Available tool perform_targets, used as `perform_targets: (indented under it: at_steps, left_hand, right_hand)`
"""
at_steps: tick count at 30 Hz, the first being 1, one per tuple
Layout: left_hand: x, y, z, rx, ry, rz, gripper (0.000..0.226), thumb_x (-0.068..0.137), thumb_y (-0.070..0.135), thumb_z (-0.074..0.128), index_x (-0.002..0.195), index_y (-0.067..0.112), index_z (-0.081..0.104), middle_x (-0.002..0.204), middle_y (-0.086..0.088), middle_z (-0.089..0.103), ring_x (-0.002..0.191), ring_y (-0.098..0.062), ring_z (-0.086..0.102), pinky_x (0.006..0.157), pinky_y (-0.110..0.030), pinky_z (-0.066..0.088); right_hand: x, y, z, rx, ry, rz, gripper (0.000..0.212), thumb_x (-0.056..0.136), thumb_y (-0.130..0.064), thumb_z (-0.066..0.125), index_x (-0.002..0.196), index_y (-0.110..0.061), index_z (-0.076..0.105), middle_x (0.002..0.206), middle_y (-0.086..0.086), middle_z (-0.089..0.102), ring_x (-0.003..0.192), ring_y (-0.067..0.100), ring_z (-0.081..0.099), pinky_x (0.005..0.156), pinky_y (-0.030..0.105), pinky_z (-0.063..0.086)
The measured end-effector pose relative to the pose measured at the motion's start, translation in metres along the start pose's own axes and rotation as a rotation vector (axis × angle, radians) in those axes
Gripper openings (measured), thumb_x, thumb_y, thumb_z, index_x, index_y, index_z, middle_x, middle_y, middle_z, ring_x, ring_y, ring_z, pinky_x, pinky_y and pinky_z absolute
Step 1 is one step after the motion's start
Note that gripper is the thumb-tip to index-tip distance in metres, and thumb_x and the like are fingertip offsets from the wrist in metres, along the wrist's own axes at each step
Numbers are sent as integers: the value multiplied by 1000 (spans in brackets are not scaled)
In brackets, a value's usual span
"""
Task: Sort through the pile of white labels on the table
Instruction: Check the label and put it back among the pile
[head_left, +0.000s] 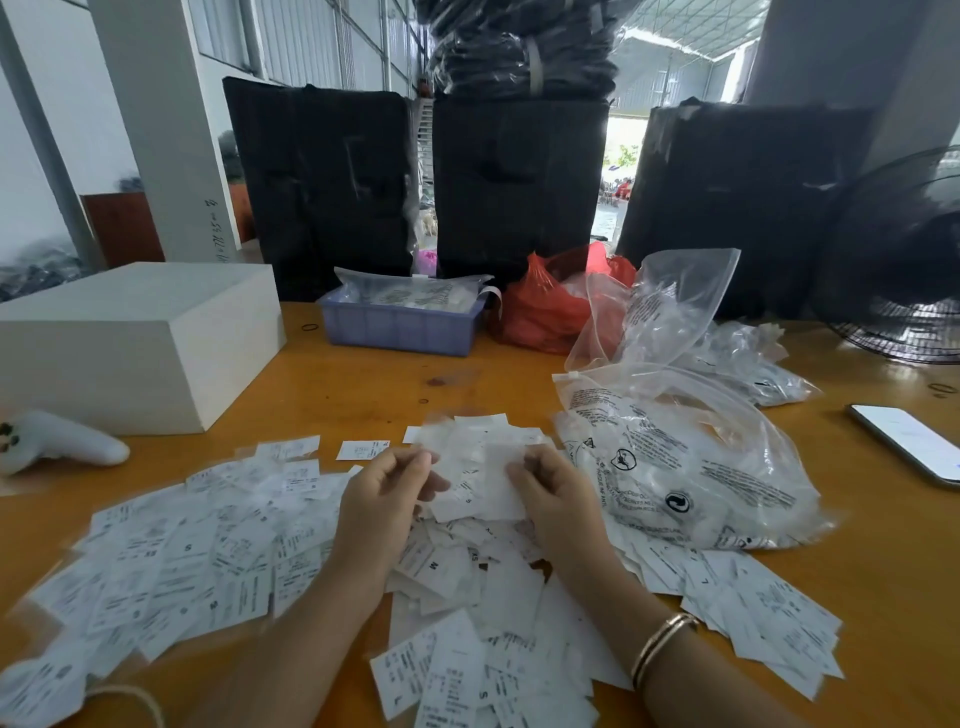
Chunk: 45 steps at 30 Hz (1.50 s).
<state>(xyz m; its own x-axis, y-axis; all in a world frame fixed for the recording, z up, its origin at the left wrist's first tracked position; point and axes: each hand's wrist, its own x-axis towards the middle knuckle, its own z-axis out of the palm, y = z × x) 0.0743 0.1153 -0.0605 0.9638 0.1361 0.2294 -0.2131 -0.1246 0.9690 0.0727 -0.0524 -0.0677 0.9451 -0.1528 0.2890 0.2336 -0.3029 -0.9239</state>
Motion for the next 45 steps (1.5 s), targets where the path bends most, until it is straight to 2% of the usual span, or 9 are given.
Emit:
perform_targets:
  at_steps: [3, 7, 12, 16, 20, 30, 36, 39, 45]
  left_hand:
    - [1, 5, -4, -20, 132, 89, 14, 95, 22, 51, 88, 22, 62, 75, 17, 69, 66, 6, 61, 54, -11, 48]
    - [6, 13, -14, -57, 427, 140, 19, 97, 29, 47, 83, 32, 59, 72, 17, 66, 66, 12, 58, 60, -16, 42]
    - [4, 10, -17, 11, 392, 183, 17, 97, 28, 47, 85, 33, 58, 79, 13, 65, 72, 10, 60, 63, -15, 42]
    - [4, 5, -14, 79, 302, 198, 16, 96, 24, 50, 86, 34, 57, 78, 22, 67, 77, 14, 59, 60, -8, 45]
    - [5, 2, -9, 103, 206, 173, 16, 93, 17, 56, 93, 33, 56, 83, 32, 65, 78, 13, 61, 56, -10, 49]
    - [4, -1, -6, 172, 179, 72, 14, 83, 27, 70, 81, 29, 57, 80, 9, 64, 75, -3, 60, 58, -13, 40]
    - [3, -2, -6, 143, 99, 63, 16, 89, 26, 62, 82, 39, 68, 73, 7, 69, 66, -6, 59, 57, -17, 43]
    - [3, -4, -3, 158, 72, 24, 8, 88, 31, 64, 82, 33, 70, 78, 12, 69, 70, 4, 60, 53, -7, 42]
    - [2, -4, 1, 60, 22, -43, 5, 90, 23, 62, 86, 20, 65, 80, 14, 74, 77, -4, 69, 58, -15, 52]
  right_hand:
    - [-5, -9, 6, -162, 21, -179, 22, 91, -11, 58, 88, -31, 67, 70, -20, 57, 56, 0, 49, 51, 13, 41]
    - [-10, -22, 41, -488, -111, -452, 26, 90, -9, 58, 107, -23, 72, 106, -6, 65, 92, 10, 60, 82, 23, 51]
    - [-7, -28, 75, -641, -437, -552, 69, 87, 9, 45, 141, -34, 41, 134, -1, 56, 117, 20, 53, 100, 35, 42]
    - [10, -22, 46, -612, -234, -377, 56, 88, 6, 38, 131, -28, 54, 133, -5, 56, 117, 14, 51, 105, 36, 39]
    - [15, -6, 17, -852, -321, -216, 28, 95, -20, 40, 113, -20, 62, 118, -4, 61, 110, 17, 52, 100, 33, 34]
    - [9, 11, 7, -849, -299, -266, 33, 95, -29, 42, 123, -21, 58, 124, -6, 55, 116, 16, 46, 96, 29, 30]
    - [7, 11, 10, -915, -291, -341, 38, 94, -27, 39, 129, -29, 54, 121, -7, 56, 115, 15, 46, 99, 32, 28]
    - [8, 8, 10, -976, -297, -400, 36, 96, -34, 37, 126, -32, 57, 128, -7, 51, 120, 16, 42, 102, 35, 25]
    - [5, 5, 11, -992, -353, -502, 37, 94, -41, 33, 118, -29, 59, 123, -11, 58, 121, 10, 44, 102, 33, 17]
